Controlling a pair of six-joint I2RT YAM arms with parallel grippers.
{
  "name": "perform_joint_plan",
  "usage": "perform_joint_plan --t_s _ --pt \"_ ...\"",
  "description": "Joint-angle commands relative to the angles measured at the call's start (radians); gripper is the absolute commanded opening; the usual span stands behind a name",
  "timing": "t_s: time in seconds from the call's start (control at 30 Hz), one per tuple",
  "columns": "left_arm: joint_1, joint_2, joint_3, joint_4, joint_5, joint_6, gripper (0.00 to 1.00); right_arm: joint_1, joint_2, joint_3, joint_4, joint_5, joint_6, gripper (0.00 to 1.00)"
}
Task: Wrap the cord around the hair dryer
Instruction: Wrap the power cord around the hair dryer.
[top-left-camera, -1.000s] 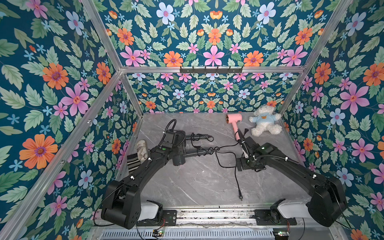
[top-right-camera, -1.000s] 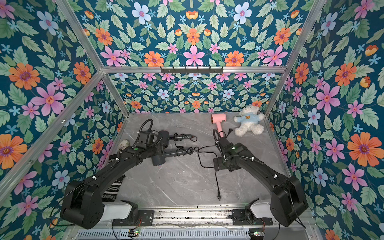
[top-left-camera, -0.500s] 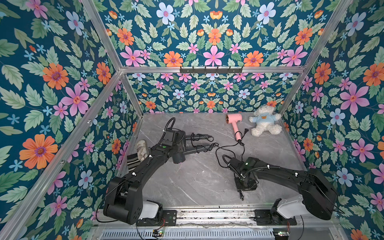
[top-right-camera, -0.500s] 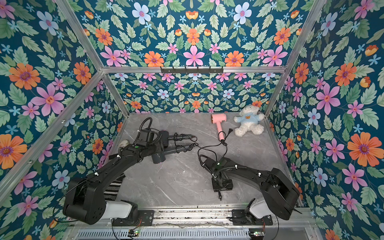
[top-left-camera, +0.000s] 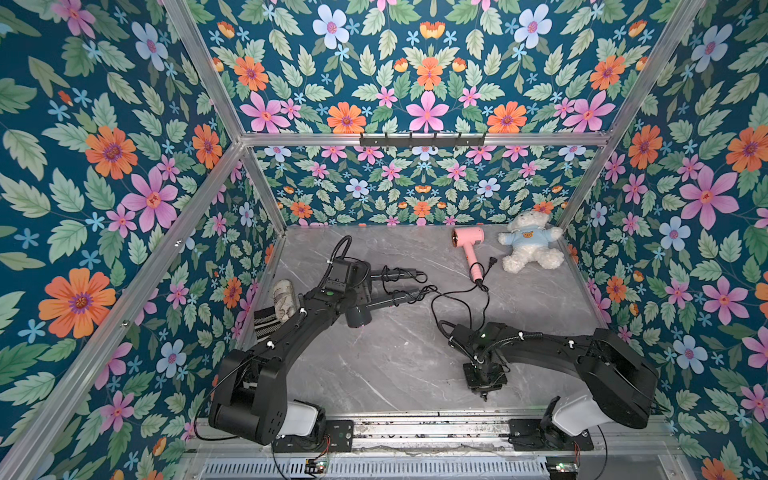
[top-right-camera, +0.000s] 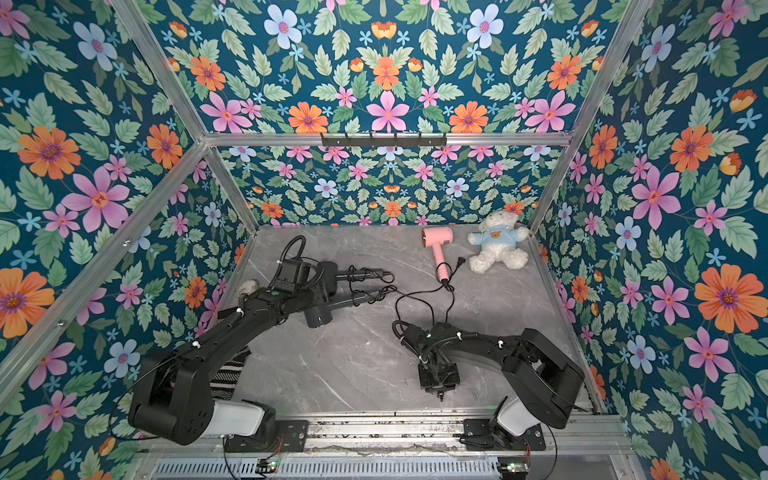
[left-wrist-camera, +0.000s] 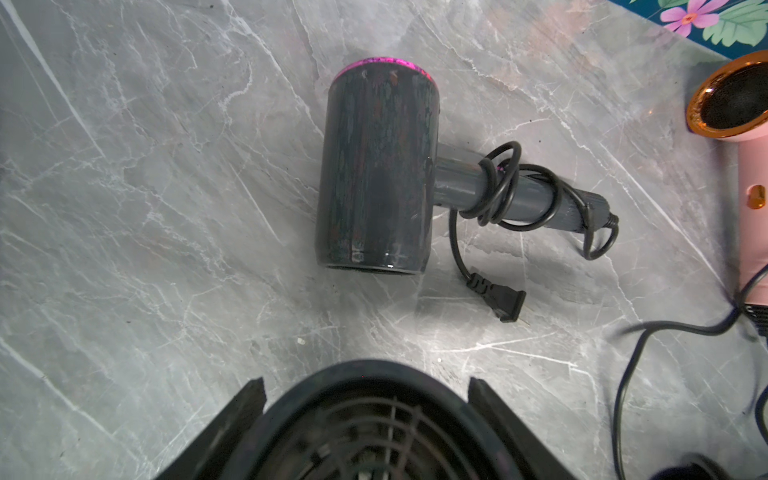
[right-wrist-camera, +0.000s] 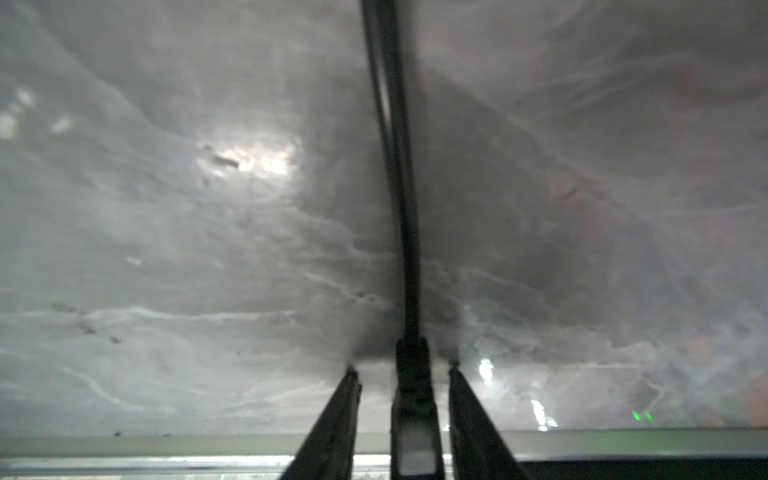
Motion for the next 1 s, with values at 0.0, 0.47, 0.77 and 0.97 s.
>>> perform_joint_plan --t_s 0.0,0.47,0.77,0.97 --pt "0.003 0.005 0.009 0.051 -0.001 -0.026 0.0 0.004 0.008 -0.003 -0.011 0.025 0.032 0.25" --pt "0.006 0.005 0.03 0.049 0.03 0.029 0.0 -0.059 0.039 0.401 -0.237 0.356 -0.227 0.0" --pt "0.014 0.155 0.118 0.044 -0.043 0.043 0.0 -0.047 0.043 0.861 -0.199 0.555 -0.703 0.0" --pt "0.031 0.242 0.195 0.09 -0.091 0.013 0.0 0.026 0.12 0.994 -0.314 0.415 -0.789 0.0"
